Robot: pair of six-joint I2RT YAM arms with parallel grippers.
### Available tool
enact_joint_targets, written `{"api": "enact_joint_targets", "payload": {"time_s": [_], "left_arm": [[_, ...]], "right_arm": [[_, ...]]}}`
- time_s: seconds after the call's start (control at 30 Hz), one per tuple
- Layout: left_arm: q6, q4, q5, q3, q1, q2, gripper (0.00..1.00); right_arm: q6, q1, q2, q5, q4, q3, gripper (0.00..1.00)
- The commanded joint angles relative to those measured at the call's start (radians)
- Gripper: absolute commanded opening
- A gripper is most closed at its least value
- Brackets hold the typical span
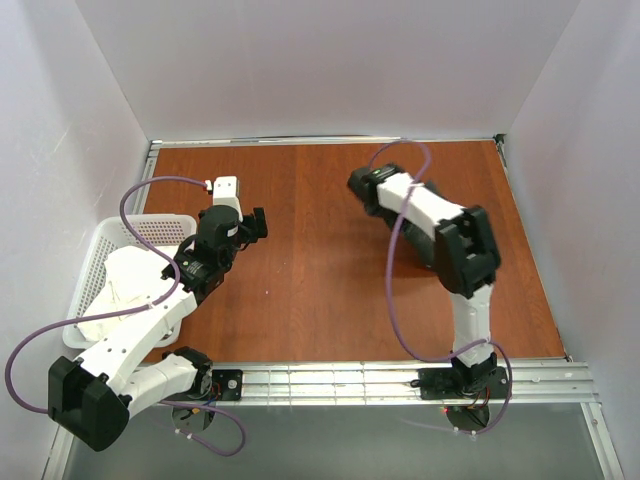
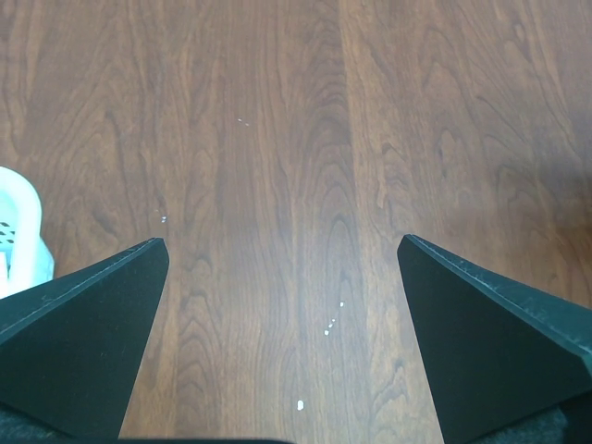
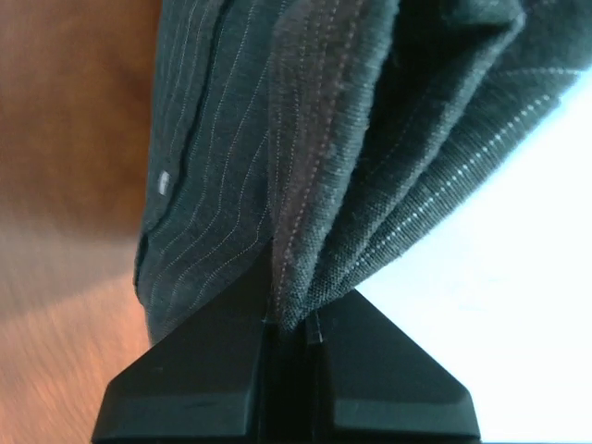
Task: Fold and stack the long sleeve shirts
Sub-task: Fold the shirt
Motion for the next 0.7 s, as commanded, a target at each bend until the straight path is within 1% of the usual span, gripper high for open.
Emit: {"api": "enact_joint_targets", "payload": {"time_s": [0.0,0.1,0.2,0.3,0.57,0.67], "left_arm": [[0.006,-0.002,-0.049,-0.012,0.008,-0.027,0.95],[0.005,-0.002,-0.066,-0.012,0.008,-0.029,0.95],[0.005,-0.002,-0.076,-0.012,0.008,-0.031,0.95],[0.005,-0.003,-0.079,-0.012,0.008,-0.027,0.95],[0.006,-0.002,-0.089,-0.015,0.008,-0.034,0.95],[0.006,-0.002,-0.09,-0.015,0.009,-0.034,0.95]], "right_arm": [[0.171,0.121,0.144,0.136,-0.097,-0.042,0.01],[0.201,0.226,0.218,0.124,-0.096,-0.038,0.01],[0.214,0.292,0.259,0.075,-0.097,-0.004,0.01],[0.222,0.341,0.293,0.024,-0.097,0.065,0.01],[0.267,0.424,0.374,-0.095,-0.097,0.123,0.02],[0.273,0.445,0.385,-0.132,-0.097,0.173,0.07]]}}
